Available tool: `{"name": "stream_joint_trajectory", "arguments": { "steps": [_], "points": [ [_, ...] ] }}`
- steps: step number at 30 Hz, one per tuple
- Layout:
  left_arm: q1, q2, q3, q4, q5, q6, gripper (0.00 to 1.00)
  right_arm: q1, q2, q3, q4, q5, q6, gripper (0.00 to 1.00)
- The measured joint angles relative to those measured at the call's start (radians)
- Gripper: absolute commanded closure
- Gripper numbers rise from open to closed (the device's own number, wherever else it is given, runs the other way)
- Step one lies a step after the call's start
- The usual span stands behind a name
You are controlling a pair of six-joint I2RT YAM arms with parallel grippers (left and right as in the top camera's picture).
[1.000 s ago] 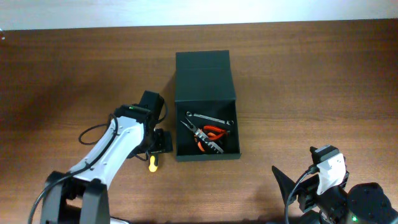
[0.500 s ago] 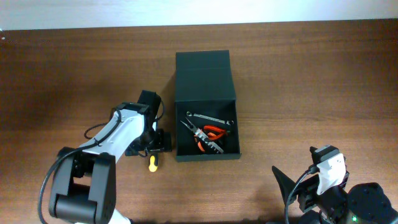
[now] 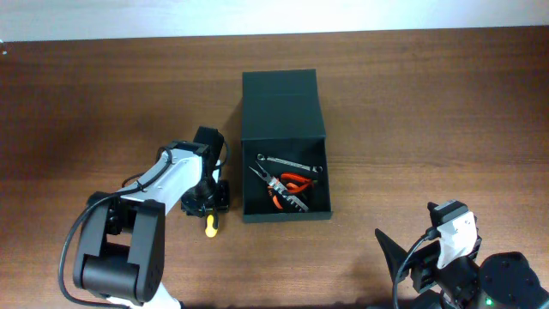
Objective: Pack container
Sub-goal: 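Withdraw left gripper from box and grasp yellow-black screwdriver, then carry screwdriver with left gripper and lower it into box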
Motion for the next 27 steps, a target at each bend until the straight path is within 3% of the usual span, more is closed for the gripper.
{"name": "stream_joint_trajectory", "arguments": {
  "steps": [2,6,18,27],
  "points": [
    [0.0,0.0,0.0,0.002,0.0,-0.001,0.7,0.0,0.0,0.0,0.0,0.0,-0.001,0.01],
    [0.0,0.0,0.0,0.008,0.0,-0.002,0.77,0.0,0.0,0.0,0.0,0.0,0.0,0.01],
    [0.0,-0.023,0.0,0.064,0.012,-0.01,0.78,0.0,0.0,0.0,0.0,0.0,0.001,0.01],
    [0.0,-0.211,0.0,0.105,0.014,-0.01,0.78,0.0,0.0,0.0,0.0,0.0,0.0,0.01]
  ]
}}
